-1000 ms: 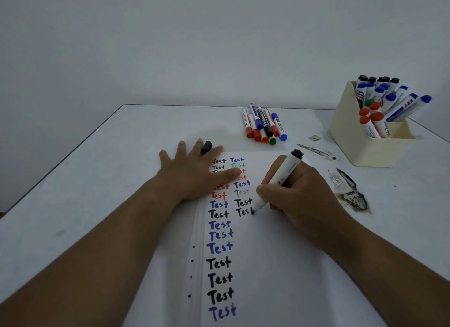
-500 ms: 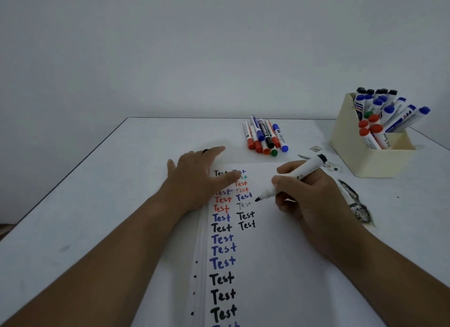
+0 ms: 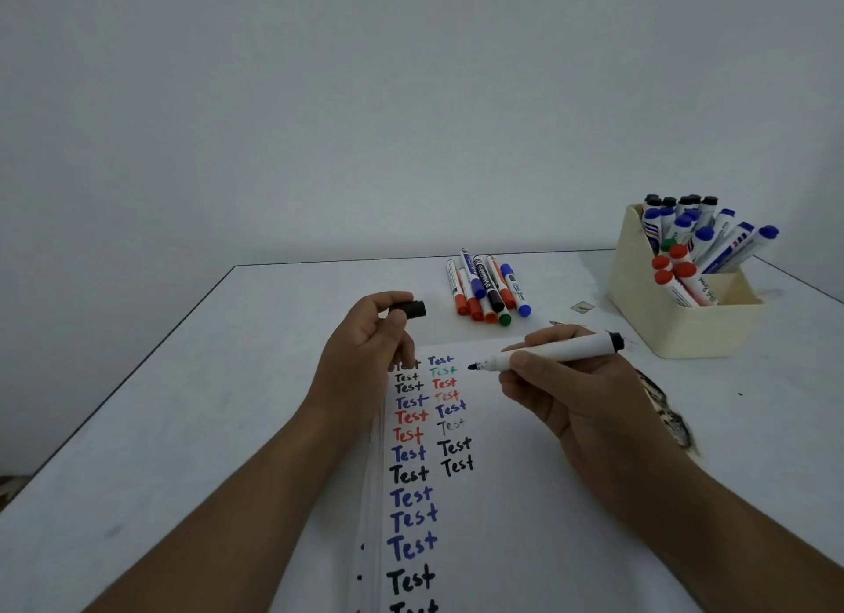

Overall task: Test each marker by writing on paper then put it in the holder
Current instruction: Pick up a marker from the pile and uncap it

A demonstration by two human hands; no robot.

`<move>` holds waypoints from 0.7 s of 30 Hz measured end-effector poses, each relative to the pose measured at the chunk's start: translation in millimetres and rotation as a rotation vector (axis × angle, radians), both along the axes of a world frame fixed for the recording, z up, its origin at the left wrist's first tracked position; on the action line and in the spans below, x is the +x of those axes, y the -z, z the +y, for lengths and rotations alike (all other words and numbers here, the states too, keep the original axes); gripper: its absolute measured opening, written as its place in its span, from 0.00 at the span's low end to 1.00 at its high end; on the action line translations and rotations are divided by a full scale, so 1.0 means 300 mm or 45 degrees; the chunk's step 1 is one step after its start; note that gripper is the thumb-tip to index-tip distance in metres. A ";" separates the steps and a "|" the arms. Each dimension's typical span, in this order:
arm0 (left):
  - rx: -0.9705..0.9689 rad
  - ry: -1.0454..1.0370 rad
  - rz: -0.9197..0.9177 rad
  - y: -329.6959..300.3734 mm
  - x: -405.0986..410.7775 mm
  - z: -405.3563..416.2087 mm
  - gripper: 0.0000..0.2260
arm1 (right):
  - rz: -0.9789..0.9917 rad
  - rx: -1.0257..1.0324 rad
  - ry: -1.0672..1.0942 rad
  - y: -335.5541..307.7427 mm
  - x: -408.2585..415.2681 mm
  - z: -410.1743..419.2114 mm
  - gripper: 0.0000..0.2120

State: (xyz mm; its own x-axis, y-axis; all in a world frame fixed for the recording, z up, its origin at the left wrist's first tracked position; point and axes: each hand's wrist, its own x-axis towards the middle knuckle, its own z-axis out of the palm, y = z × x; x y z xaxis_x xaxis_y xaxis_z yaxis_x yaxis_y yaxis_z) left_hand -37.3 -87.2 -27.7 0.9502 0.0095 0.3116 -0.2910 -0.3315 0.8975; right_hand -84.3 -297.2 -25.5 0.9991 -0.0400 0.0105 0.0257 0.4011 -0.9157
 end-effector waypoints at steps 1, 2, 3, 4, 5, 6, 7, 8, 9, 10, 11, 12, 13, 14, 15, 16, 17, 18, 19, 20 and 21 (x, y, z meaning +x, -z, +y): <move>-0.010 0.011 0.012 -0.001 -0.001 -0.001 0.10 | -0.004 0.007 0.000 0.000 0.001 0.001 0.19; -0.015 0.028 0.023 -0.005 -0.006 -0.003 0.10 | -0.011 0.024 0.001 -0.002 0.001 0.002 0.21; -0.006 0.055 0.039 -0.007 -0.011 -0.005 0.11 | -0.019 0.052 0.003 -0.003 0.001 0.003 0.23; 0.011 0.091 0.057 -0.008 -0.016 -0.009 0.12 | -0.032 0.088 0.005 -0.004 0.000 0.003 0.23; 0.020 0.132 0.075 -0.008 -0.021 -0.013 0.14 | -0.052 0.121 0.000 -0.005 0.000 0.001 0.22; 0.015 0.167 0.089 -0.008 -0.026 -0.017 0.15 | -0.078 0.144 -0.013 -0.006 -0.003 0.000 0.19; -0.001 0.197 0.092 -0.009 -0.029 -0.022 0.15 | -0.108 0.153 -0.033 -0.009 -0.005 -0.002 0.16; -0.019 0.220 0.089 -0.010 -0.032 -0.026 0.15 | -0.140 0.146 -0.051 -0.010 -0.010 -0.003 0.14; -0.036 0.237 0.085 -0.012 -0.035 -0.030 0.16 | -0.166 0.123 -0.061 -0.009 -0.012 -0.005 0.13; -0.060 0.248 0.086 -0.015 -0.038 -0.034 0.16 | -0.186 0.089 -0.061 -0.008 -0.015 -0.007 0.13; -0.091 0.259 0.093 -0.018 -0.040 -0.036 0.16 | -0.198 0.049 -0.052 -0.007 -0.018 -0.007 0.13; -0.129 0.272 0.106 -0.019 -0.042 -0.038 0.16 | -0.207 0.014 -0.044 -0.008 -0.021 -0.007 0.14; -0.170 0.290 0.119 -0.019 -0.044 -0.040 0.16 | -0.213 -0.011 -0.036 -0.009 -0.023 -0.006 0.14; -0.202 0.308 0.128 -0.018 -0.044 -0.041 0.16 | -0.219 -0.023 -0.031 -0.010 -0.024 -0.005 0.14; -0.217 0.323 0.132 -0.018 -0.044 -0.041 0.16 | -0.226 -0.028 -0.027 -0.011 -0.025 -0.005 0.15; -0.214 0.334 0.133 -0.017 -0.044 -0.043 0.15 | -0.229 -0.031 -0.024 -0.012 -0.026 -0.005 0.15; -0.205 0.346 0.134 -0.017 -0.045 -0.044 0.15 | -0.228 -0.037 -0.024 -0.013 -0.026 -0.005 0.15; -0.199 0.361 0.137 -0.016 -0.046 -0.047 0.15 | -0.223 -0.042 -0.024 -0.012 -0.027 -0.005 0.15; -0.203 0.376 0.142 -0.015 -0.047 -0.048 0.14 | -0.218 -0.045 -0.023 -0.012 -0.026 -0.004 0.16; -0.212 0.389 0.147 -0.012 -0.048 -0.049 0.14 | -0.212 -0.045 -0.025 -0.013 -0.027 -0.001 0.18; -0.225 0.400 0.151 -0.010 -0.048 -0.049 0.13 | -0.211 -0.043 -0.028 -0.013 -0.026 0.000 0.21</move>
